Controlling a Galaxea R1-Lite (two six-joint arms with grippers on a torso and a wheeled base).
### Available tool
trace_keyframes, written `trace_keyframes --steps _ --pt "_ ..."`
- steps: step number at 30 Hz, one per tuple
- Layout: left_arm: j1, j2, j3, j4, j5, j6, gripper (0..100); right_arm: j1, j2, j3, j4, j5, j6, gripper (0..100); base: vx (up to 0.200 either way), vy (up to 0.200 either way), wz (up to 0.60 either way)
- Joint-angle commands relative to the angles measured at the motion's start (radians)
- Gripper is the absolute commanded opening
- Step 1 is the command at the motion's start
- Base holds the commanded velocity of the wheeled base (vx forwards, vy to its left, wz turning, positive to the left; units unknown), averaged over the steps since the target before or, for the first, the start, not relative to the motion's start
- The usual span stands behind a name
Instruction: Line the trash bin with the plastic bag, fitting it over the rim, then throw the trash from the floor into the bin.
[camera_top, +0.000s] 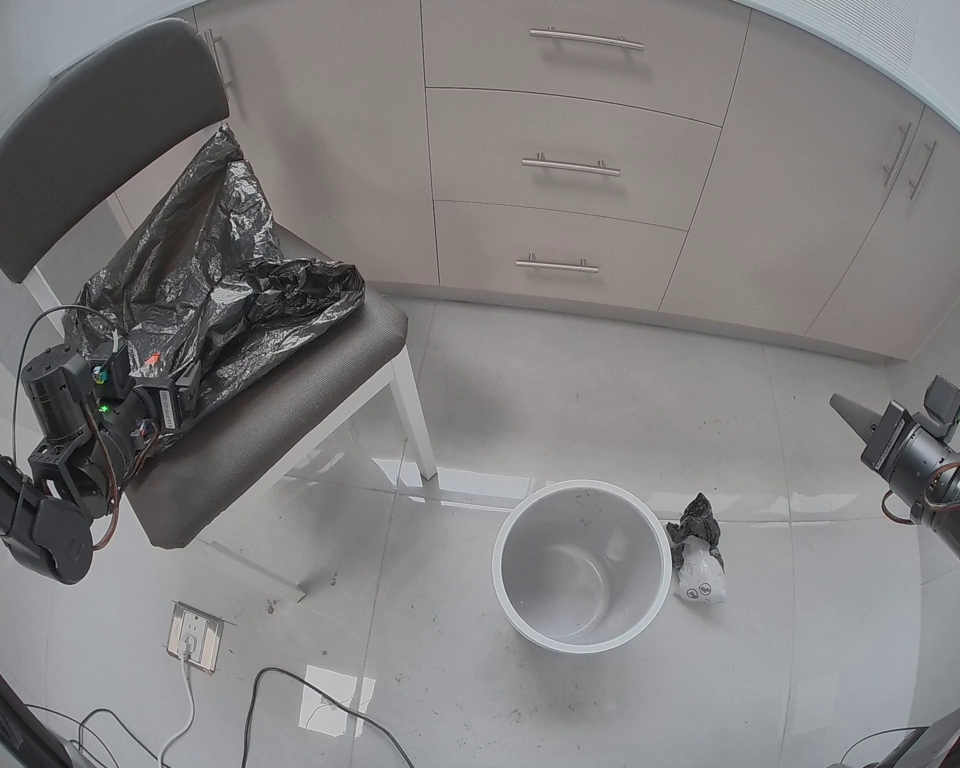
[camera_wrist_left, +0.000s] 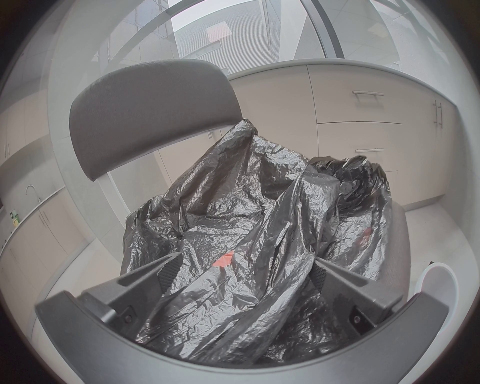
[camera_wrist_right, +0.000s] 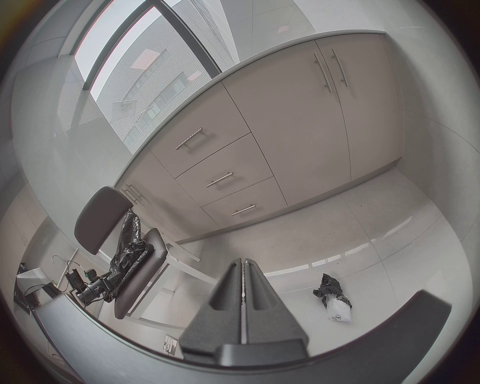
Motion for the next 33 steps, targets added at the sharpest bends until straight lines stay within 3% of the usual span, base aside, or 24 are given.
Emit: trace_keyframes --steps 1,11,33 --pt "-0.028 -0.085 0.021 0.01 0.001 -0.001 100 -0.001 0.004 0.0 -0.001 0.0 0.0 0 0.0 0.0 0.0" --pt "-0.118 -0.145 0.035 0.058 -0.001 0.019 100 0.0 0.004 0.0 -0.001 0.0 0.0 0 0.0 0.0 0.0" --pt "-0.077 0.007 -0.068 0.068 0.001 0.067 100 0.0 0.005 0.0 -0.002 0.002 0.017 0 0.0 0.0 0.0"
